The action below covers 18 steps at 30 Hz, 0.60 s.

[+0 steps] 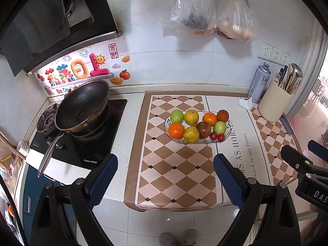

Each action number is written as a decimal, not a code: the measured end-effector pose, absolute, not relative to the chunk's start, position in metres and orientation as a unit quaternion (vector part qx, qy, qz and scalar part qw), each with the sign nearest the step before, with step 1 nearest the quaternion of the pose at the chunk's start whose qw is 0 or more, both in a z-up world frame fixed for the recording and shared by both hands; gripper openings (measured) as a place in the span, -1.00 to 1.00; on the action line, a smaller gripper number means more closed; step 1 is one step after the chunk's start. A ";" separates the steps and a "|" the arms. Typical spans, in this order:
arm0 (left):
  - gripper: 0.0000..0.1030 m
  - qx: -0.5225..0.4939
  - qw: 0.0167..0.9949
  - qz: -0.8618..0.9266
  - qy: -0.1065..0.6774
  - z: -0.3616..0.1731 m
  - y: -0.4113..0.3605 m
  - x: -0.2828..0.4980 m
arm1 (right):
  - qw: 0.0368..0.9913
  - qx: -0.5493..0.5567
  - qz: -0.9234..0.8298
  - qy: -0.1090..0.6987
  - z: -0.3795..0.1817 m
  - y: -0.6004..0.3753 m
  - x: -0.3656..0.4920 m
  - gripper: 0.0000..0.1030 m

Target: Organize fruits

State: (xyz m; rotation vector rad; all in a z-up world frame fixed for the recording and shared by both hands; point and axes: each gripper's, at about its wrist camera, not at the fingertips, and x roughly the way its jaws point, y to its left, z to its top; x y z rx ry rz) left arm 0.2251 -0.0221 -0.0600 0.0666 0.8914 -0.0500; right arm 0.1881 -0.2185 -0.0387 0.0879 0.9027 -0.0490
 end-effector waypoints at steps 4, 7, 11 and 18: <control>0.86 0.034 0.901 -0.025 0.431 -0.061 -0.022 0.225 | 0.899 0.043 -0.024 0.436 -0.039 -0.218 0.188 0.91; 0.86 0.035 0.901 -0.024 0.431 -0.060 -0.023 0.225 | 0.899 0.044 -0.024 0.435 -0.038 -0.219 0.186 0.91; 0.86 0.033 0.902 -0.025 0.430 -0.060 -0.023 0.225 | 0.899 0.043 -0.024 0.436 -0.038 -0.219 0.187 0.91; 0.86 0.032 0.903 -0.024 0.427 -0.057 -0.022 0.225 | 0.900 0.042 -0.026 0.434 -0.033 -0.219 0.181 0.91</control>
